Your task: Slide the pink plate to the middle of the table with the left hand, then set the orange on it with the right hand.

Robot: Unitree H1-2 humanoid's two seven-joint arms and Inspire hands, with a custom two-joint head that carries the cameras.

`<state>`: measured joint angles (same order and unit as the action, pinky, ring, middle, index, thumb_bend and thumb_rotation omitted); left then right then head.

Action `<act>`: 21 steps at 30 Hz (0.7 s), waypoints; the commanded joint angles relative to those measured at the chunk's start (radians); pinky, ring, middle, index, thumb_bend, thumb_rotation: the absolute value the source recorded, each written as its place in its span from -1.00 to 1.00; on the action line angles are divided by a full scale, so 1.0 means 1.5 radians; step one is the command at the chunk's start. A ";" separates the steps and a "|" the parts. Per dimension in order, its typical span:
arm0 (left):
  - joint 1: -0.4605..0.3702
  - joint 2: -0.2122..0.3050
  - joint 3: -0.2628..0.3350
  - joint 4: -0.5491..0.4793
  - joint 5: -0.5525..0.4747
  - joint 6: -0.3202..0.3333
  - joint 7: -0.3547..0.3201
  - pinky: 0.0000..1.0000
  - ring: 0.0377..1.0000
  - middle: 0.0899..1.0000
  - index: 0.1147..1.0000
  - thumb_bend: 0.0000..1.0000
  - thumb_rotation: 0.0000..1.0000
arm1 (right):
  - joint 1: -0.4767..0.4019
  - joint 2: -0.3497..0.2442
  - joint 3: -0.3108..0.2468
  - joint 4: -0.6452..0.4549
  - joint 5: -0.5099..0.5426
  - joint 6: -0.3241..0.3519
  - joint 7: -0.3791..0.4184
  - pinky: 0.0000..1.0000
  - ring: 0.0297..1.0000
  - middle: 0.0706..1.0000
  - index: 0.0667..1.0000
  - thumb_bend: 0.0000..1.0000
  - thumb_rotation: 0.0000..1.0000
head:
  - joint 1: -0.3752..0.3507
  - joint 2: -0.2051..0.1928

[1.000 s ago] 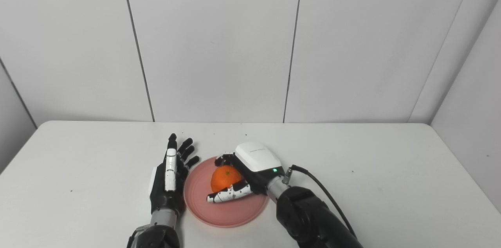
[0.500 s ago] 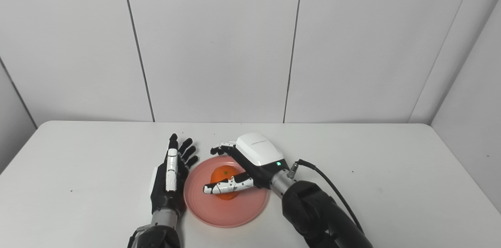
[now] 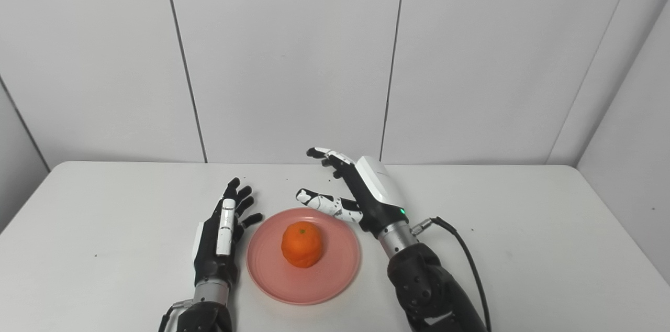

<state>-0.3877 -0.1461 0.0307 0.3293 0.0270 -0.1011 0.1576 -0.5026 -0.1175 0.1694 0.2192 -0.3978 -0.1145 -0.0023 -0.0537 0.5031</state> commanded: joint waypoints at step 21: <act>-0.039 0.074 -0.042 -0.026 0.026 -0.031 -0.033 1.00 0.99 0.96 0.91 0.44 0.95 | 0.005 0.143 -0.195 0.116 0.327 0.039 -0.061 1.00 0.94 0.95 0.94 0.58 1.00 | -0.009 0.000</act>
<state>-0.4115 -0.0359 -0.0320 0.3250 0.0696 -0.1519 0.1301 -0.4754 0.0941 -0.1290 0.4091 0.0924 -0.0526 -0.0877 -0.0675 0.5016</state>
